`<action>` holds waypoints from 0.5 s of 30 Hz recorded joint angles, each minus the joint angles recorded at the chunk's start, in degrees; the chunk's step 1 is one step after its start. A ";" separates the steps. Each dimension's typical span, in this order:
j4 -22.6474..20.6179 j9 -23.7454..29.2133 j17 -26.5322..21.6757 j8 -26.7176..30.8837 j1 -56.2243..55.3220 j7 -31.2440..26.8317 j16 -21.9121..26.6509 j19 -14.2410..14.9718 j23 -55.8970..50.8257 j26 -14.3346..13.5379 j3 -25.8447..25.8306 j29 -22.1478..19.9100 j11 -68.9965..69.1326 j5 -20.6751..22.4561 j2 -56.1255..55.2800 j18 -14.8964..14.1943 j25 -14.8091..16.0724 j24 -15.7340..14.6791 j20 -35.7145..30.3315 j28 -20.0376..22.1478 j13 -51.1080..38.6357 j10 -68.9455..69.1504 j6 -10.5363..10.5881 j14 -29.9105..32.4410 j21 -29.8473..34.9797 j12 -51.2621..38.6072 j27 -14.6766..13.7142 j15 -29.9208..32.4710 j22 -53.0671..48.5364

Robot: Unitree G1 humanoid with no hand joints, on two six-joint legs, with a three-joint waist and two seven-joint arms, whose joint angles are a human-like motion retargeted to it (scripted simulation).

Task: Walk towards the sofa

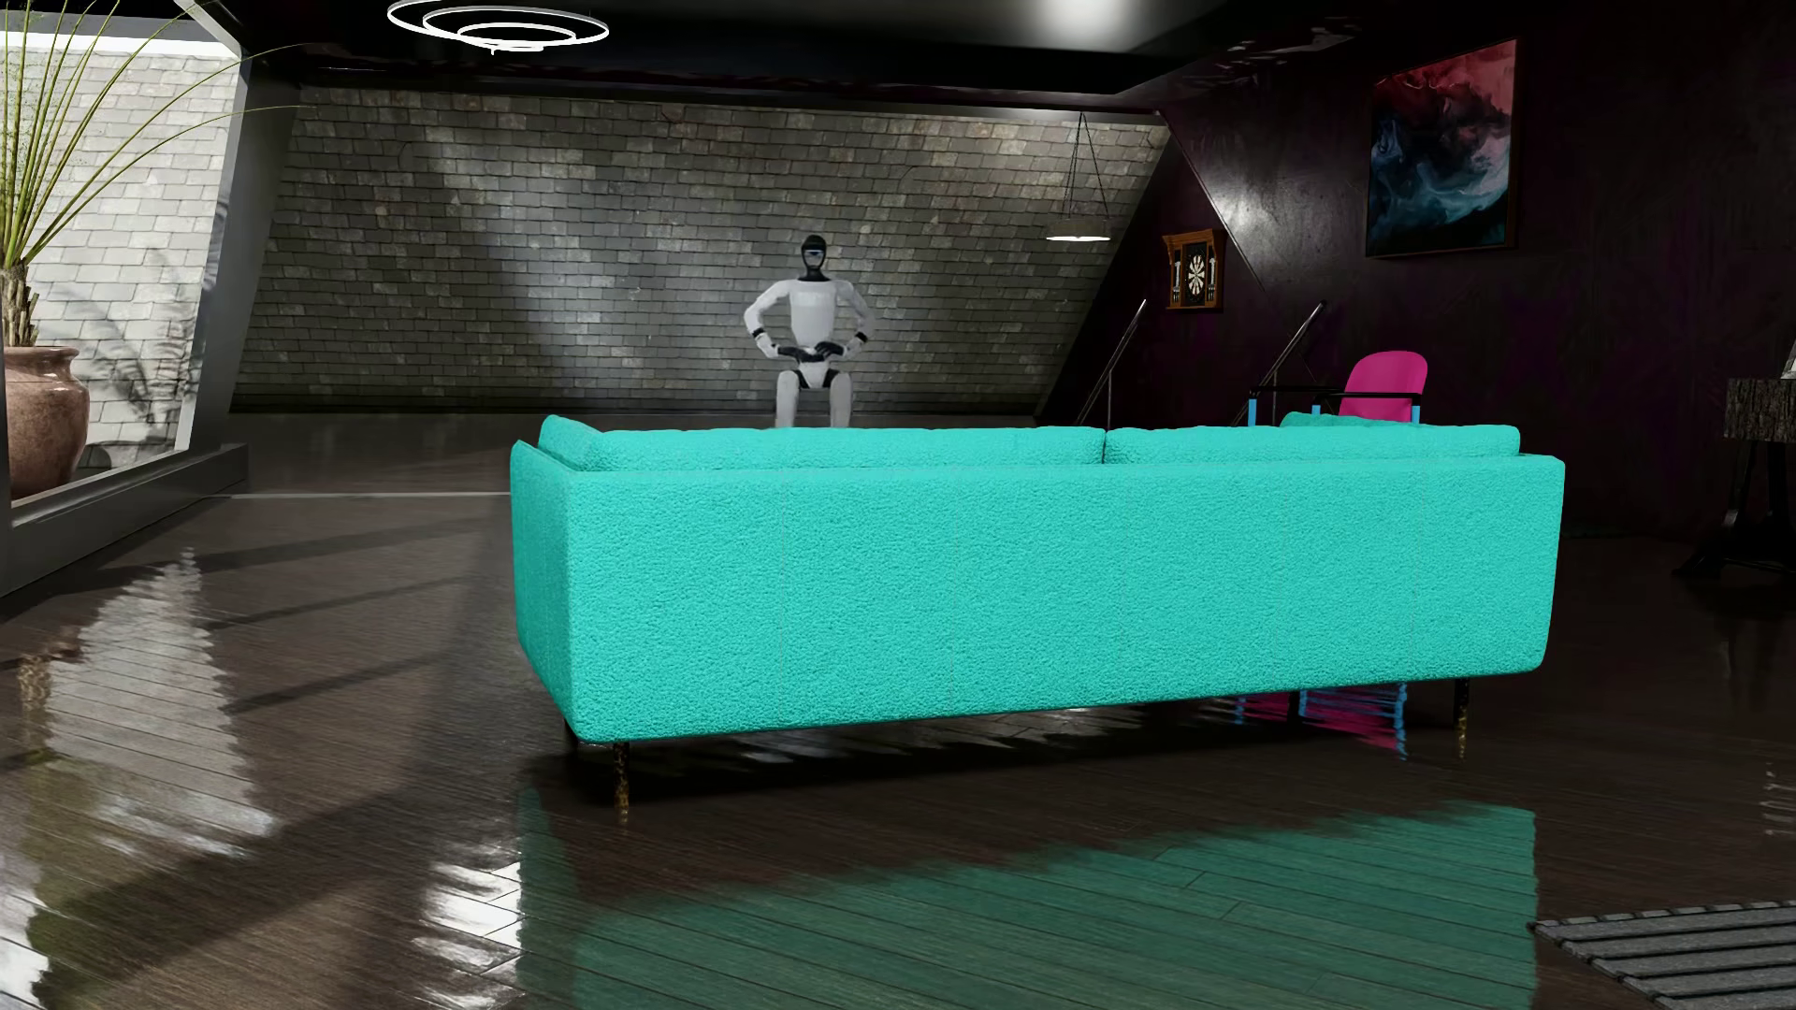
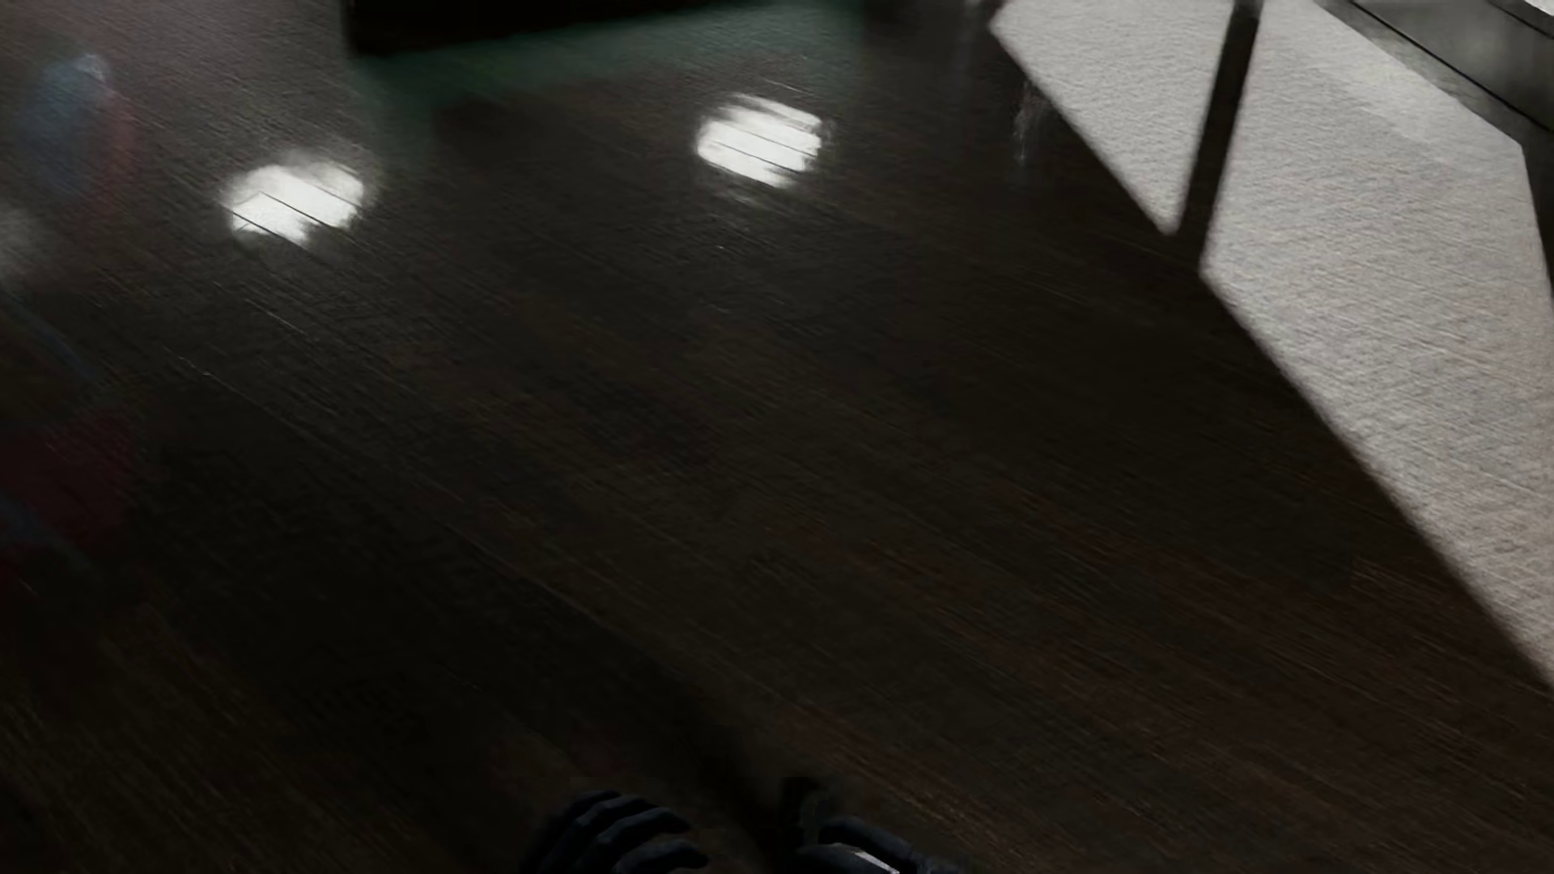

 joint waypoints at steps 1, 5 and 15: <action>0.01 -0.21 0.72 3.34 2.10 -0.71 0.37 0.96 0.00 0.01 -0.30 0.44 -5.15 2.27 0.17 -0.23 -0.59 -0.51 -0.52 0.00 0.62 -1.42 0.48 0.00 -1.52 -0.38 -0.49 4.03 0.02; 3.04 -0.24 3.59 6.20 6.22 -3.15 -0.59 -3.37 -0.28 0.49 -1.11 -6.45 0.84 6.60 2.99 -1.68 -5.73 -0.24 0.47 0.06 0.43 2.51 3.58 5.76 -5.27 -1.18 -3.87 1.90 1.52; 17.32 1.30 6.55 -4.23 -28.58 -14.57 7.74 -2.18 3.93 1.51 -1.09 -6.91 2.48 10.63 21.31 -9.27 -0.20 0.69 -3.07 0.06 -2.03 53.78 11.35 24.33 0.99 -3.60 -4.20 -14.80 -0.63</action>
